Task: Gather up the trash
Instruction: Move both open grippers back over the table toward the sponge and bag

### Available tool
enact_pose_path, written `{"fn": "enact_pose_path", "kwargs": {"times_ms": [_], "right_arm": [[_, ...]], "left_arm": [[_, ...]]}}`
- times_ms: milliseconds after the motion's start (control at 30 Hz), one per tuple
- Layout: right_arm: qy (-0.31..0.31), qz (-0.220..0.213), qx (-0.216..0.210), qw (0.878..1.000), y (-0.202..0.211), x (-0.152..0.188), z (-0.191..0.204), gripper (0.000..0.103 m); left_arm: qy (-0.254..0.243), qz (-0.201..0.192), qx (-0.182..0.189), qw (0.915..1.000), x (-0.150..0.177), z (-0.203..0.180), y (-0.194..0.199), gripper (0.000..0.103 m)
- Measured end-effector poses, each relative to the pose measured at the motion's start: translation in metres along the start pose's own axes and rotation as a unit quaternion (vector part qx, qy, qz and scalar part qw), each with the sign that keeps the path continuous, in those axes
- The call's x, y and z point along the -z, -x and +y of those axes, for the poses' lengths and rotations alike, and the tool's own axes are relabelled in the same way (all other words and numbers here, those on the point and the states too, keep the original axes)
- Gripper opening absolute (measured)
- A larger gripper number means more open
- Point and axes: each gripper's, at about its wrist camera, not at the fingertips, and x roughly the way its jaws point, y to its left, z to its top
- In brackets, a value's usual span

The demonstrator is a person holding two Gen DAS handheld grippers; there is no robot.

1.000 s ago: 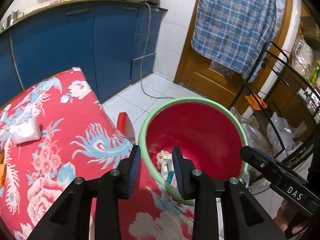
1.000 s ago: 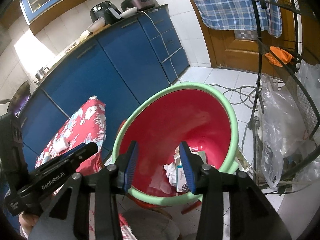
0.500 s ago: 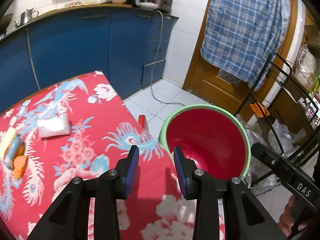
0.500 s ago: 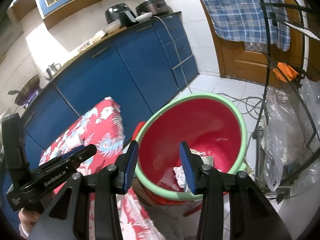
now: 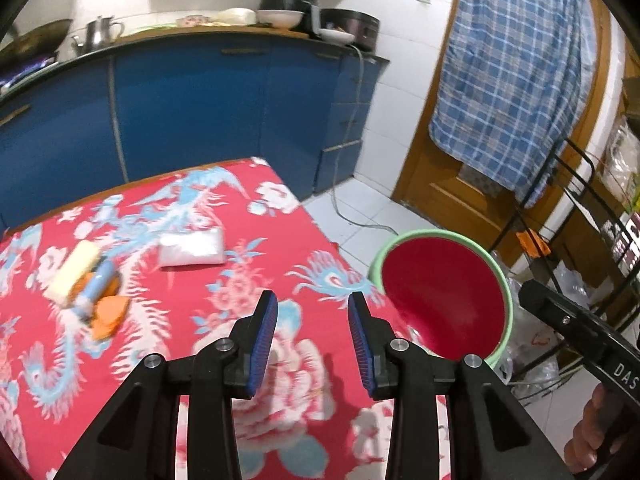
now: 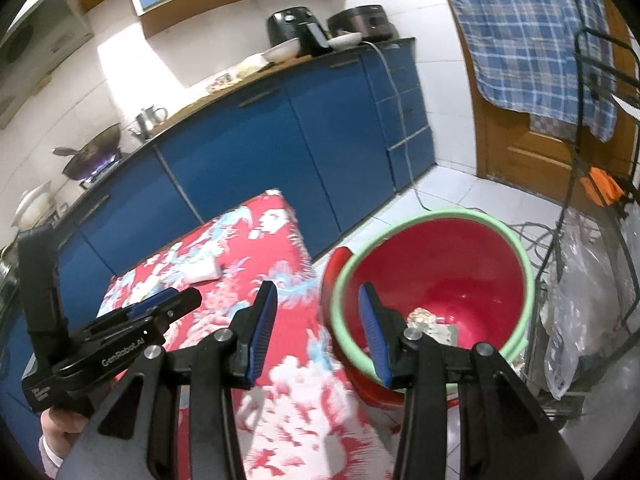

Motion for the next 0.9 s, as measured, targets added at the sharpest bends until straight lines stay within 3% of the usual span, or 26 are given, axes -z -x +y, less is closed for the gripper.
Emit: {"fn": "enact_pose_path", "kwargs": {"times_ms": [267,767,900], "right_arm": [[0.038,0.016,-0.044,0.998,-0.010,-0.008,0.041,0.045],[0.081,0.047,-0.081,0.992,-0.058,-0.013,0.109,0.048],[0.092,0.055,-0.086,0.991,-0.074,-0.014,0.125,0.058]], "left_arm": [[0.030,-0.023,-0.040,0.9985,0.000,0.047,0.027,0.038],[0.086,-0.030,-0.129,0.9875,0.003,0.142,0.049,0.039],[0.097,-0.025,-0.141,0.9850,0.004,0.160,0.046,0.043]]}}
